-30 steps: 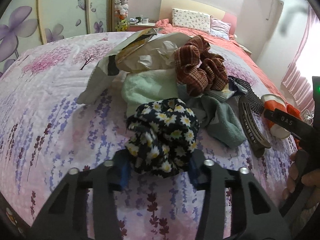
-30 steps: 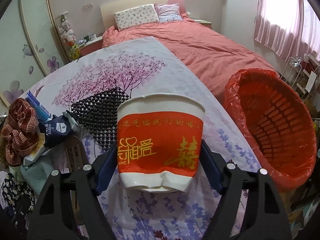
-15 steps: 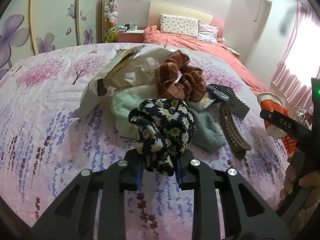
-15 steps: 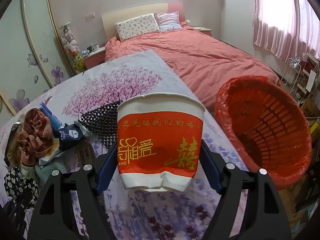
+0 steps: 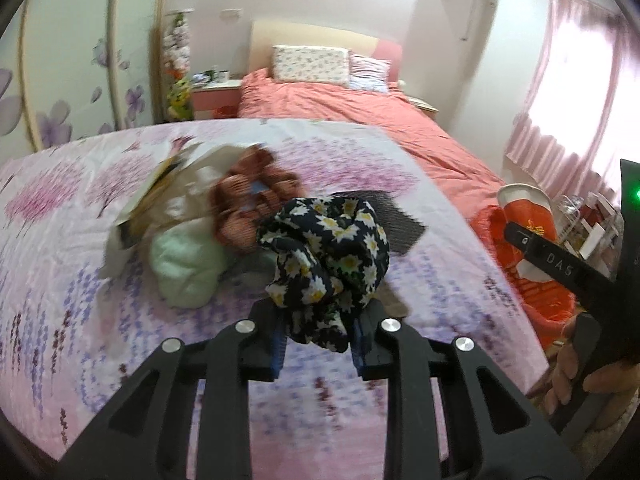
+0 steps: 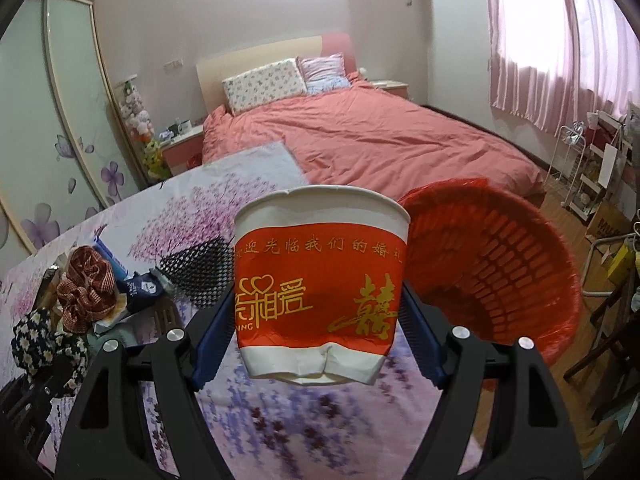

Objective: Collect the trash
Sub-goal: 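Carry the cup and cloth over the orange basket and open both tools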

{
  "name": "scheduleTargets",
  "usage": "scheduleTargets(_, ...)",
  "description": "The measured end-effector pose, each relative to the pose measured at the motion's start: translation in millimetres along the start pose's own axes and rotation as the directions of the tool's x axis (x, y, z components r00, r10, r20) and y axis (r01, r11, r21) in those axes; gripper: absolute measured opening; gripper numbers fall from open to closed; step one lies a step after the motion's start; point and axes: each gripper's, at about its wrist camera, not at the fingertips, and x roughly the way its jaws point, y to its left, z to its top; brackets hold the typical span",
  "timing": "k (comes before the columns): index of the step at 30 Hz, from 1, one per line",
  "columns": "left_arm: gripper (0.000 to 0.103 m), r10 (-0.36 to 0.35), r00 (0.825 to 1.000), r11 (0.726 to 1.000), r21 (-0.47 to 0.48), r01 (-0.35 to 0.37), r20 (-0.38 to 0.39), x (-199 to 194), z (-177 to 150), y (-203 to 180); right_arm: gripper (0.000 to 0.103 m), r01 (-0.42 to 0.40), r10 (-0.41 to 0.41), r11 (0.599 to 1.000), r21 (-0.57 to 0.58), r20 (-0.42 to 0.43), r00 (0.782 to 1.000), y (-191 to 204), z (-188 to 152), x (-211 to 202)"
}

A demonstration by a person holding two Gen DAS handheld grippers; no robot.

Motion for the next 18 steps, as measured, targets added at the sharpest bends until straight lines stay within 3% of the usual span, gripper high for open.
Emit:
scheduleTargets(8, 0.025, -0.105, 0.994, 0.990, 0.092, 0.104, 0.003, 11.2, 20.7, -52.6, 0.076, 0.045, -0.047, 0.999, 0.025, 0.056, 0.997, -28.8, 2.5, -18.6)
scheduleTargets(18, 0.026, -0.245, 0.969, 0.948, 0.207, 0.241, -0.004, 40.1, 57.3, -137.2, 0.076, 0.114, -0.126, 0.987, 0.110, 0.114, 0.985, -74.0, 10.7, -25.2)
